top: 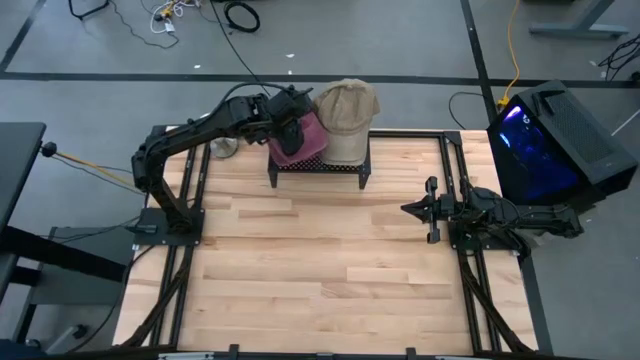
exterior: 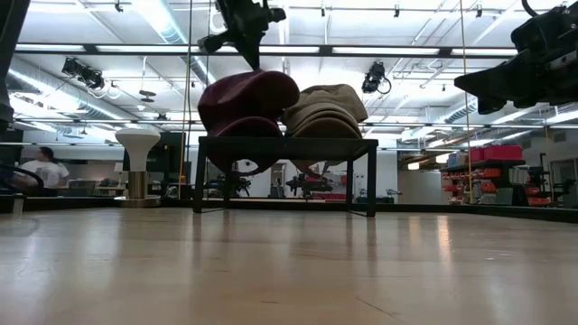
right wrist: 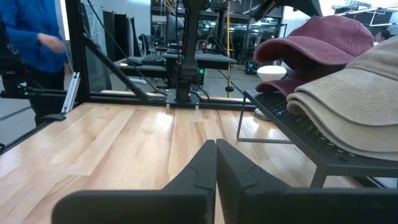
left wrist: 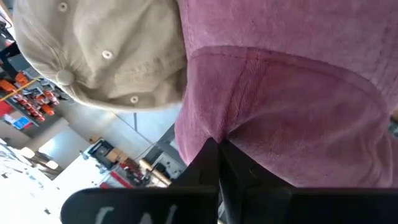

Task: Pick & Place hat
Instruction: Stack the red cap on the red cap on the shelf

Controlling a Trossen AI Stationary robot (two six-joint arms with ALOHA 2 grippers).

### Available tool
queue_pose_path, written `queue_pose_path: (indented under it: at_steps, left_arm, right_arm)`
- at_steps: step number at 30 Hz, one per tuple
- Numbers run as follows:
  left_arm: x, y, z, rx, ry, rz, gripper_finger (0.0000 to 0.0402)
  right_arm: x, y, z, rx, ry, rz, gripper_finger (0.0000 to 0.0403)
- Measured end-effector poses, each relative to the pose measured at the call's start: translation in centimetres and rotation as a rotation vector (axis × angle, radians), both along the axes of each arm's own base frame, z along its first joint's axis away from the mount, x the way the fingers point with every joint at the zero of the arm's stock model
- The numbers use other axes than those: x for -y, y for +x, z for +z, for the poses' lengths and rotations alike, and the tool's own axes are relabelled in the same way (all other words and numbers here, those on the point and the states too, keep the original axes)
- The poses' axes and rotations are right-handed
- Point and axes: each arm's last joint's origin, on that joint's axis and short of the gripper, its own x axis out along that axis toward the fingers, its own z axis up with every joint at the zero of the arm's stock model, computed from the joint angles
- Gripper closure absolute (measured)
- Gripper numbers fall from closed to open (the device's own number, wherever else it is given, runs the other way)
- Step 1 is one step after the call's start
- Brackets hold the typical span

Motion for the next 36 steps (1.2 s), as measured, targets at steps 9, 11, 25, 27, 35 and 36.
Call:
queue_pose_path:
  at_steps: [9, 11, 25, 27, 35, 36]
  left_arm:
    - [-0.11, -0.26, -0.08, -0.061, 0.032, 0.003, 0.0401]
    - [-0.19, -0.3, 0.0, -0.094, 0.072, 0.007, 0.0401]
    - [-0.42, -0.52, 0.25, -0.153, 0.177, 0.078, 0.0401]
    - [-0.46, -0.52, 0.33, -0.151, 0.19, 0.091, 0.0401]
    - [-0.65, -0.51, 0.37, -0.135, 0.186, 0.093, 0.0401]
    - [-0.75, -0.52, 0.41, -0.13, 0.187, 0.096, 0.0401]
  right_arm:
    - [0.0, 0.0, 0.0, 0.0, 0.0, 0.0, 0.0392]
    - [0.0, 0.0, 0.0, 0.0, 0.0, 0.0, 0.0392]
    - [0.0, 0.0, 0.0, 0.0, 0.0, 0.0, 0.0392]
    - [0.0, 0.0, 0.0, 0.0, 0.0, 0.0, 0.0392]
    - [0.0, 0.0, 0.0, 0.0, 0.0, 0.0, 0.0392]
    - [0.0, 0.0, 0.0, 0.0, 0.0, 0.0, 0.0392]
